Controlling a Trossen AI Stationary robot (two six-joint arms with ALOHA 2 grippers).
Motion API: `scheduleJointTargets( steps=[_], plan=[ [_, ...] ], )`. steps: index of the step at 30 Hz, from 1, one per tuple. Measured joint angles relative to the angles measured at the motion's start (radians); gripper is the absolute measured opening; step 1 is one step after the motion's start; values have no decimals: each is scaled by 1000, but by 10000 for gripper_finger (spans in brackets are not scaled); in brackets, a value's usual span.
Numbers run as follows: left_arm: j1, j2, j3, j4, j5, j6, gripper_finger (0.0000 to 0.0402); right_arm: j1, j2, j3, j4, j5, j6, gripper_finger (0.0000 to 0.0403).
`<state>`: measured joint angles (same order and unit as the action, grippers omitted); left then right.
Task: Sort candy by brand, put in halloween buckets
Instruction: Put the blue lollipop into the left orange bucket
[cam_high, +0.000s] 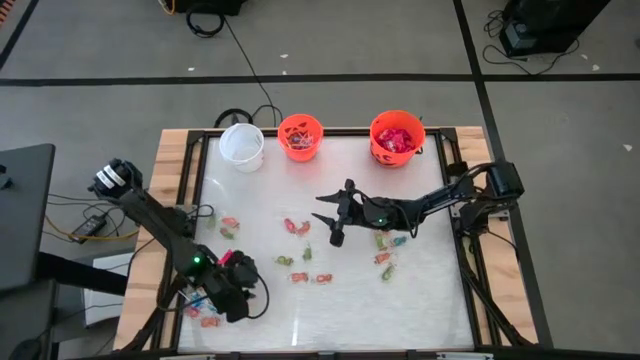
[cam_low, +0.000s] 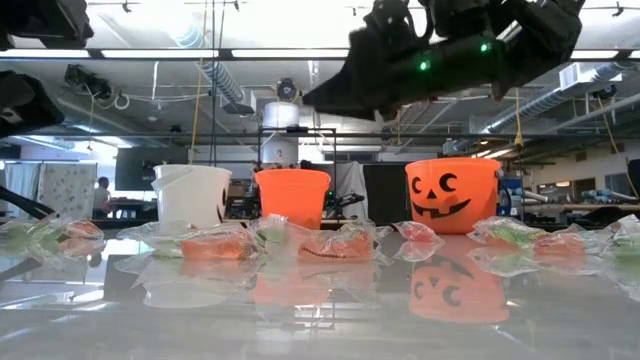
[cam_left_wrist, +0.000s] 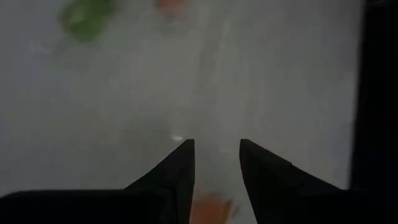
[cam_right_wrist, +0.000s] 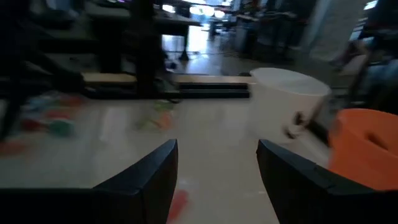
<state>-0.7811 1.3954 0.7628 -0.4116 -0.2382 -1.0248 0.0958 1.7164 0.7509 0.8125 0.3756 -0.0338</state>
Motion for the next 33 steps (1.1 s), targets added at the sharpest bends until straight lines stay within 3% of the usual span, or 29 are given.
scheduleJointTargets(
  steps=[4, 9, 21, 28, 33],
  plan=[
    [0, 58, 0, 128, 0, -29, 132, -1, -54, 0, -84, -81, 29, 231],
    [0, 113, 0, 158, 2, -136, 132, 22, -129, 1, -220, -141, 43, 231],
    [7, 128, 0, 69, -29, -177, 131, 146, -240, -23, -522, -109, 60, 209],
    [1, 129, 0, 34, 131, -138, 131, 158, -283, -79, -534, -108, 115, 206],
    [25, 127, 0, 31, 180, -148, 131, 147, -280, -98, -519, -80, 121, 206]
  ],
)
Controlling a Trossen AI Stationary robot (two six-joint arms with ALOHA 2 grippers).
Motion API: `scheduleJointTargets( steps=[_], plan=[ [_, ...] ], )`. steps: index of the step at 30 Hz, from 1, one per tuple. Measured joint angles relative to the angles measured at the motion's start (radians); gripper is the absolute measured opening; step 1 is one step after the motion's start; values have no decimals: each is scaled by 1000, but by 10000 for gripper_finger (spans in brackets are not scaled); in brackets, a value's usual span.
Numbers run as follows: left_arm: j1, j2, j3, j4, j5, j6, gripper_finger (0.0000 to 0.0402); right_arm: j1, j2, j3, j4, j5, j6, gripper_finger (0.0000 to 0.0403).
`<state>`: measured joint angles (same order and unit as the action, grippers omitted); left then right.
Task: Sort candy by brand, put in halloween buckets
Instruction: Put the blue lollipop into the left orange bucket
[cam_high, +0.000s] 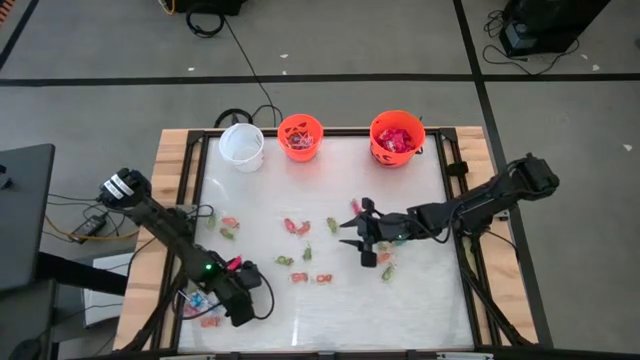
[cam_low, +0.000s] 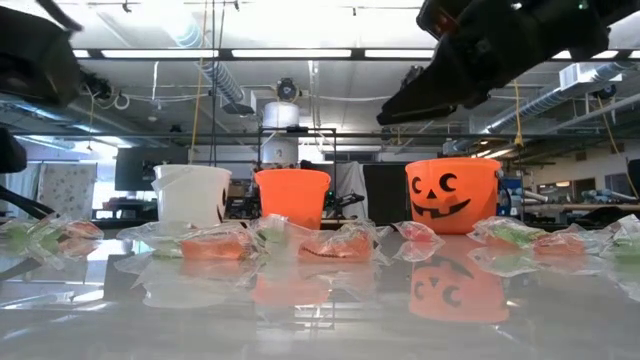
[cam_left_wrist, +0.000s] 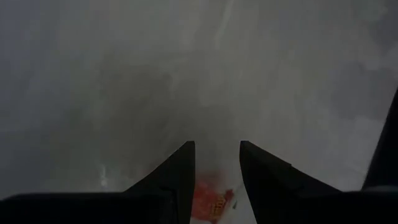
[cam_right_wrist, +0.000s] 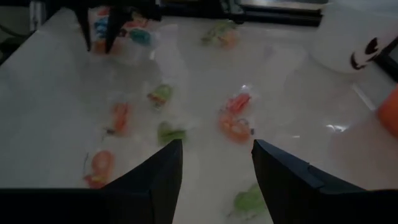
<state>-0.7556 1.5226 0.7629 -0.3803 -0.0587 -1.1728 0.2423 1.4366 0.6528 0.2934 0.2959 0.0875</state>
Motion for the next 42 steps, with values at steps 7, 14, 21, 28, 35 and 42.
scheduleJointTargets(
  steps=[7, 14, 21, 28, 35, 42],
  plan=[
    [41, -5, 7, -16, 78, -6, 131, -22, 1, -8, 50, 1, 0, 206],
    [86, -8, 166, -263, 74, 92, 131, -38, 1, -8, 71, 1, 11, 206],
    [22, -9, 215, -348, 26, 100, 131, -34, 1, -8, 47, -2, 52, 206],
    [-90, -9, 214, -357, 15, -20, 131, -34, 1, -8, 47, -2, 78, 206],
    [-158, 69, 214, -360, -80, -42, 131, -19, 1, -8, 41, -2, 94, 206],
    [-157, 139, 213, -368, -66, -84, 131, 10, 1, -8, 42, -2, 97, 206]
  ],
)
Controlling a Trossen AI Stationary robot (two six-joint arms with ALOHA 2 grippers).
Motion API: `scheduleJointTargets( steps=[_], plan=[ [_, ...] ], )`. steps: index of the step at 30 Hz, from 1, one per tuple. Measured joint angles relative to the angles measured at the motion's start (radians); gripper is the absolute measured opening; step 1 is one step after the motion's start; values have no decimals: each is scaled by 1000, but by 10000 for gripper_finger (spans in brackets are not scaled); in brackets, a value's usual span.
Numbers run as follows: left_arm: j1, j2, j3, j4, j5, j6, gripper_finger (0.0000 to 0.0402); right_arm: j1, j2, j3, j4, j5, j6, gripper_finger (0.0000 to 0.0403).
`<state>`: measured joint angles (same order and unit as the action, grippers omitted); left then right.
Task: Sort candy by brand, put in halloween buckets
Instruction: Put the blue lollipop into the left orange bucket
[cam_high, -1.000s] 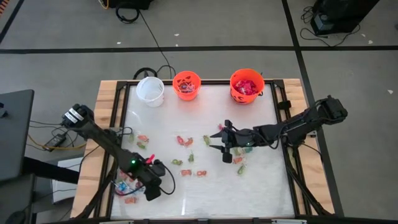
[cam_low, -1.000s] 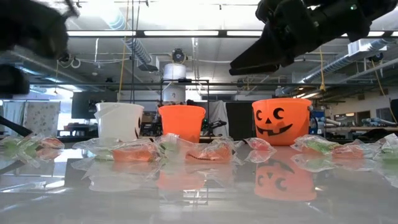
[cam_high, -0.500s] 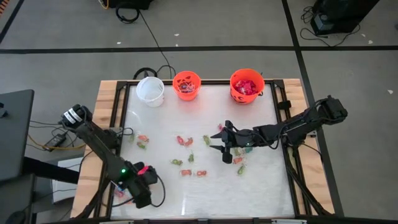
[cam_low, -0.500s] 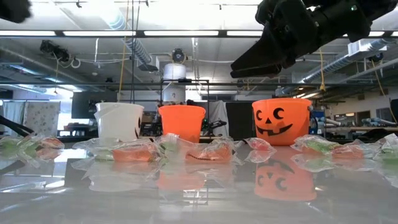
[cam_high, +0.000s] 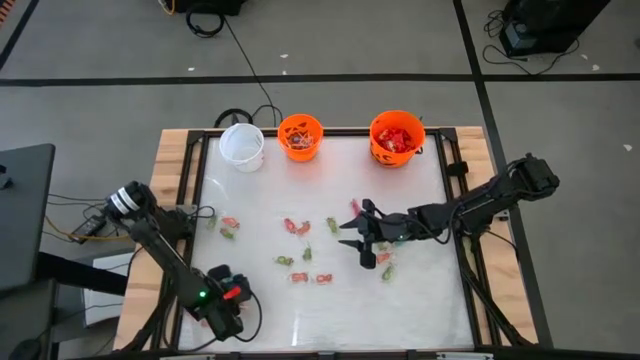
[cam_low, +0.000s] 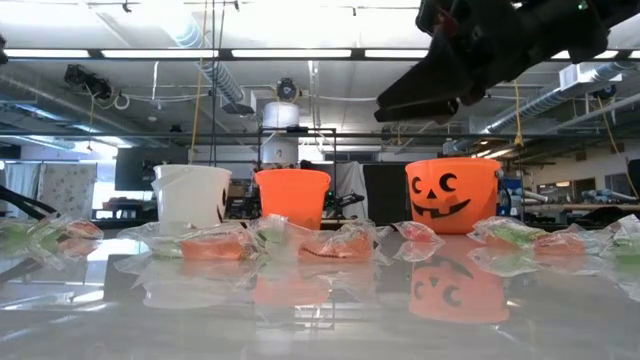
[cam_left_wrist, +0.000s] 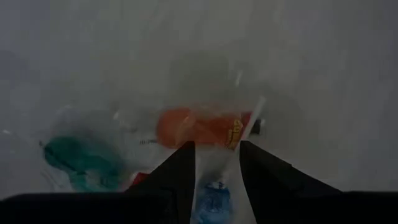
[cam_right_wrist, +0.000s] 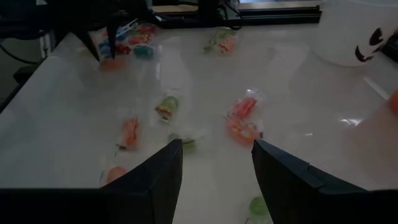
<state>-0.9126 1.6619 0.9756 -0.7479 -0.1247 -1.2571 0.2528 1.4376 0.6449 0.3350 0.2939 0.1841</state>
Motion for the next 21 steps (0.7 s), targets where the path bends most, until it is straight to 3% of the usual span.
scheduleJointTargets(
  steps=[8, 17, 21],
  plan=[
    [-18, 9, 0, -9, 137, -6, 131, 22, 0, 0, -1, 3, 7, 206],
    [-20, 8, 0, -13, 129, -29, 131, 33, 0, 0, -1, 3, 8, 206],
    [-21, 11, 0, -94, 84, -60, 131, 33, 0, 0, -1, 15, 19, 205]
  ],
)
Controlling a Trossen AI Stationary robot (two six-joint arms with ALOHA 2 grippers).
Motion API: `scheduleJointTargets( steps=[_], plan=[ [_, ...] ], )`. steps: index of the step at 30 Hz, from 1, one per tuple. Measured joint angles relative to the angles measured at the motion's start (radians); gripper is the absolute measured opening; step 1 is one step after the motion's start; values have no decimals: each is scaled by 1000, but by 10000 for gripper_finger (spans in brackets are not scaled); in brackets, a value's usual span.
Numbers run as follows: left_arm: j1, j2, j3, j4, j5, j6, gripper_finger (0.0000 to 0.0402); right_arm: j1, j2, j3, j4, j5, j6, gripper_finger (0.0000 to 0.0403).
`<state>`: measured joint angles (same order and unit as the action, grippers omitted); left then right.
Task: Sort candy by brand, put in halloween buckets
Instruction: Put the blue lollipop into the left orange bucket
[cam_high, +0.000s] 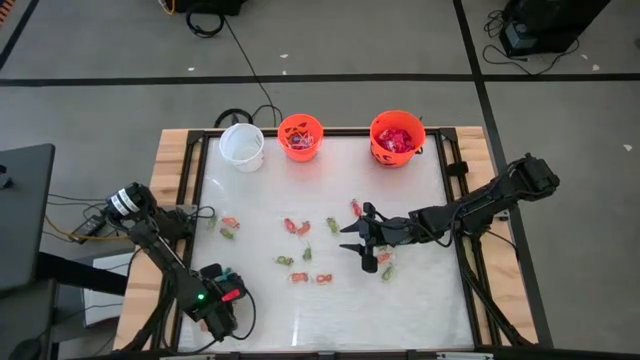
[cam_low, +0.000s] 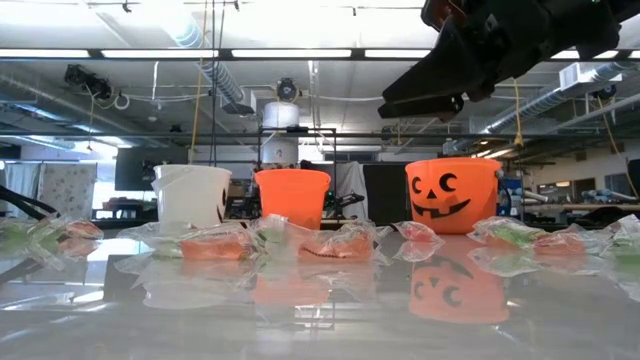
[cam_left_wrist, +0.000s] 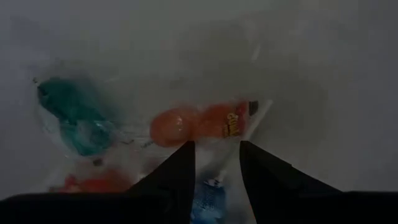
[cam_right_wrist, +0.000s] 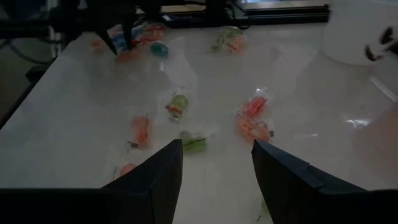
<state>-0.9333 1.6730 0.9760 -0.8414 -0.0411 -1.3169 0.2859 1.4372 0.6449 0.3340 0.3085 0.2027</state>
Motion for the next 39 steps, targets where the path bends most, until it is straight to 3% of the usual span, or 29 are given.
scheduleJointTargets(
  steps=[8, 10, 20, 28, 39],
  plan=[
    [46, 1, 0, -35, -181, 1, 131, 6, 0, 0, -1, 12, 7, 205],
    [71, 1, 0, -36, -186, 1, 131, 6, 0, 0, -7, 12, 4, 205],
    [133, 1, 6, -55, 12, 83, 131, 14, 0, 0, -59, 7, 15, 205],
    [182, 1, 6, -39, 29, 83, 131, 19, 0, 0, -80, 4, 15, 205],
    [187, 35, -45, 36, 63, 200, 131, 42, 0, 0, -114, -33, 57, 205]
  ],
)
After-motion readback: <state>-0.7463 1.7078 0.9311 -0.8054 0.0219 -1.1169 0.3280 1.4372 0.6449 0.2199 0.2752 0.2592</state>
